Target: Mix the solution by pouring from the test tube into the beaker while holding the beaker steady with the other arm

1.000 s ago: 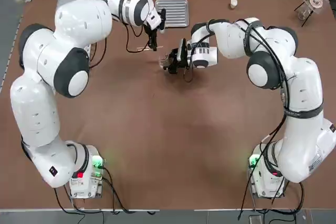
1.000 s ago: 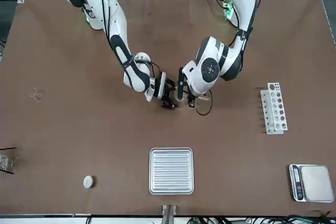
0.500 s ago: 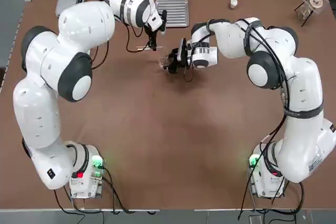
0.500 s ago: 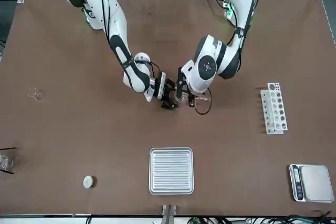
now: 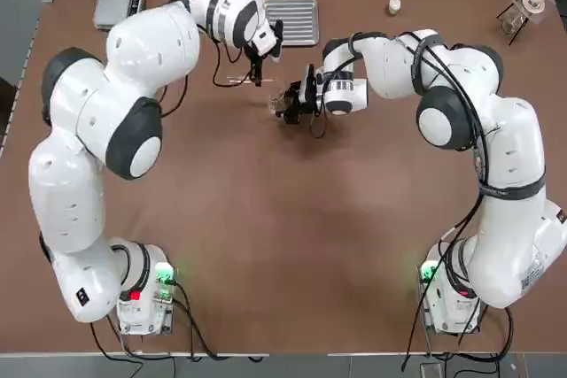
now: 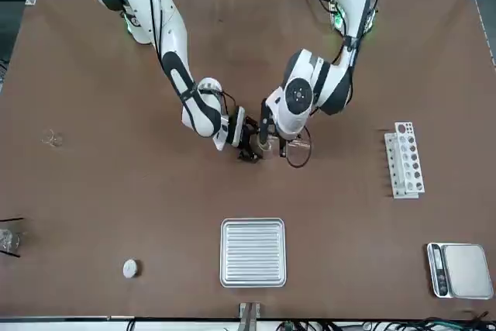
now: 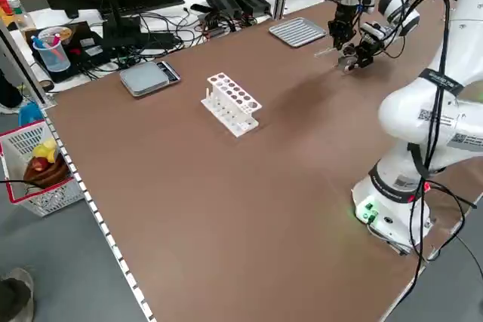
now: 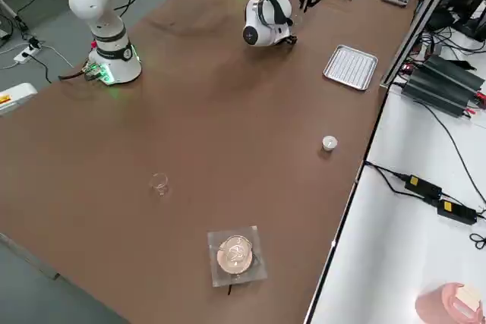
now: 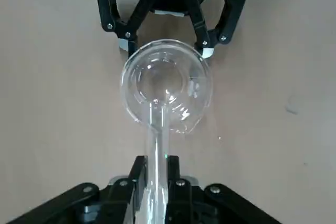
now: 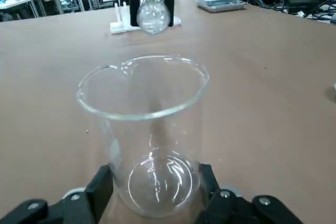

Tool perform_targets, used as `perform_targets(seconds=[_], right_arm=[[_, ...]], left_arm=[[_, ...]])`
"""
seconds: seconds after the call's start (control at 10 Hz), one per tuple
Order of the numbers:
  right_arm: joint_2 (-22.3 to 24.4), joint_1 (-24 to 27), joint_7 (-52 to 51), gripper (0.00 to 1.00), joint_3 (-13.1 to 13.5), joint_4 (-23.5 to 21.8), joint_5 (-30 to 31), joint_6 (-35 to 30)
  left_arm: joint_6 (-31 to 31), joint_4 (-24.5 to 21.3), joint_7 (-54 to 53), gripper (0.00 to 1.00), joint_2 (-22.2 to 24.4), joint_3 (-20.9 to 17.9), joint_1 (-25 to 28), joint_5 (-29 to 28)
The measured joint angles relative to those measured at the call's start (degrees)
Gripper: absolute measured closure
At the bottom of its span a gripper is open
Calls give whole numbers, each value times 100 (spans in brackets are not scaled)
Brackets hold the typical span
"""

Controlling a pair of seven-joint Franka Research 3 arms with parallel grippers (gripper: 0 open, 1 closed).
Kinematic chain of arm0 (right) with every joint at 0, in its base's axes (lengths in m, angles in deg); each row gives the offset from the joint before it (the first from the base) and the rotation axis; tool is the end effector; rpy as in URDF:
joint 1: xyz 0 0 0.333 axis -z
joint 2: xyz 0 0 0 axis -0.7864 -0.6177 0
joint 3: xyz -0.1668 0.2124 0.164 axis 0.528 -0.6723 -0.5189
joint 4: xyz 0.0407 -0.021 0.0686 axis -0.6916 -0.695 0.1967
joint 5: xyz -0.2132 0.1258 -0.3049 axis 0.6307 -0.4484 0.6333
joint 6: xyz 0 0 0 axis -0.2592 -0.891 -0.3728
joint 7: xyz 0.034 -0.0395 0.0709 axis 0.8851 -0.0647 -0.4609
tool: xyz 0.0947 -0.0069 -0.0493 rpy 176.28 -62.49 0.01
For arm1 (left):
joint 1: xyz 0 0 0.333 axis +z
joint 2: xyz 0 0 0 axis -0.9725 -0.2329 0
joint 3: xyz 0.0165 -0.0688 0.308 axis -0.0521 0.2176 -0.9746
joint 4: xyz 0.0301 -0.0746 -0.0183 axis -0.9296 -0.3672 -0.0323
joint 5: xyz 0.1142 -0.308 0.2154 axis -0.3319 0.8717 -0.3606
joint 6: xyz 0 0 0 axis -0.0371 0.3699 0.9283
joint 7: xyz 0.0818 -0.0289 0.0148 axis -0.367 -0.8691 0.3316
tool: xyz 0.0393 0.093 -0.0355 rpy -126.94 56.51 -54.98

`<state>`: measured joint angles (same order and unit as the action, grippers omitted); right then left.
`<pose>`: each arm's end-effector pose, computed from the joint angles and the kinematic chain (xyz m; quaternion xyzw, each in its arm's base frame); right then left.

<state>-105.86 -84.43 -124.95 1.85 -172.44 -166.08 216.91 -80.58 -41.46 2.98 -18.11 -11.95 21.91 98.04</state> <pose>0.4674 0.4341 0.0976 -0.6686 -0.5165 -0.4024 0.3525 0.5258 -0.4026 0.2876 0.6601 -0.7498 -0.0320 0.0332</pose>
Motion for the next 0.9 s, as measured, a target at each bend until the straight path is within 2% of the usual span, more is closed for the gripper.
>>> perform_targets(seconds=[0.2, 0.9], right_arm=[[0, 0, 0, 27, 1, 0, 0, 0], [0, 11, 0, 28, 11, 4, 0, 1]], left_arm=[[1, 26, 1, 79, -71, -210, -206, -19], [148, 173, 18, 79, -200, -540, -557, -37]])
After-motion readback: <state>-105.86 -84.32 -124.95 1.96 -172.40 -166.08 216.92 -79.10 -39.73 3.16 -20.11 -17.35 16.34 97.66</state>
